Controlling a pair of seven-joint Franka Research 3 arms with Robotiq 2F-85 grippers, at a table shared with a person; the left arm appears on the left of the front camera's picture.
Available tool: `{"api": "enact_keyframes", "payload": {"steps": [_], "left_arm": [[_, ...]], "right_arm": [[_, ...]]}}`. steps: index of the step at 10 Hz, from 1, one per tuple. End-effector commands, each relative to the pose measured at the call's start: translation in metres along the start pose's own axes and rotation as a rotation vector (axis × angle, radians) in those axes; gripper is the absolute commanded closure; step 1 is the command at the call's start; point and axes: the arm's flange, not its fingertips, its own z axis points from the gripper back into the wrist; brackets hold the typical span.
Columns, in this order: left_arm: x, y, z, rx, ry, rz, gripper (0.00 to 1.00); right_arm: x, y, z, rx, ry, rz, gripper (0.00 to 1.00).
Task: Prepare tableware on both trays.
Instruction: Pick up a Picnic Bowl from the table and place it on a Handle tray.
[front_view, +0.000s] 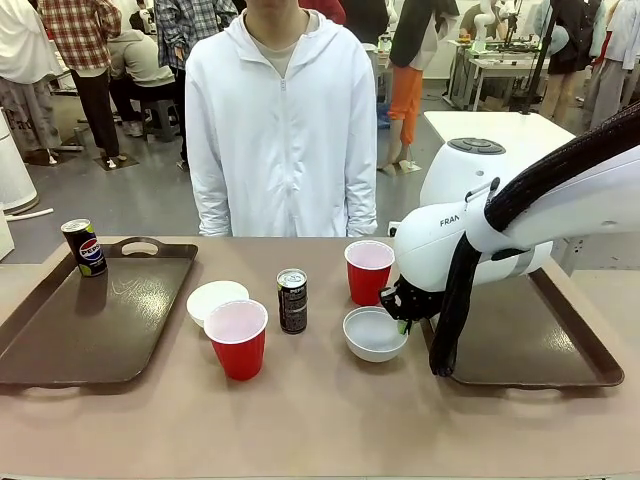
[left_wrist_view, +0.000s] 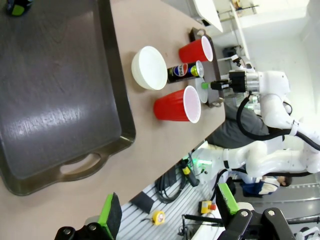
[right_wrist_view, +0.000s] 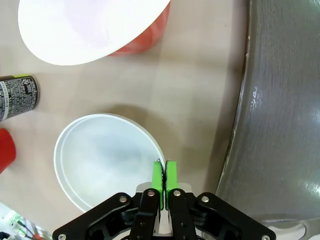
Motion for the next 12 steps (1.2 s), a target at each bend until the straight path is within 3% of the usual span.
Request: {"api": "enact_keyframes", "payload": {"steps": [1,2,4,7,10,12], "left_arm": [[0.000,0.000,0.002,-0.014,-0.007,-0.005,0.00],[0.000,0.000,0.002,-0.014,-0.007,-0.005,0.00],[0.000,0.000,0.002,-0.014,-0.007,-0.005,0.00],[0.000,0.000,0.002,-0.014,-0.007,-0.005,0.00],[0.000,0.000,0.002,-0.014,-0.007,-0.005,0.00],[0.000,0.000,0.002,-0.014,-0.007,-0.005,0.00]], "right_arm": [[0.002,0.000,-0.003,-0.006,0.018,-0.029,1.00],[-0.002,0.003,0.005,-0.008,0.028,-0.004,1.00],[-0.022,0.014,0.078,-0.040,0.028,0.052,1.00],[-0.032,0.015,0.149,-0.082,-0.031,0.044,1.00],[-0.030,-0.012,0.160,-0.103,-0.024,0.057,1.00],[-0.016,-0.067,0.156,-0.137,-0.030,0.020,1.00]]}}
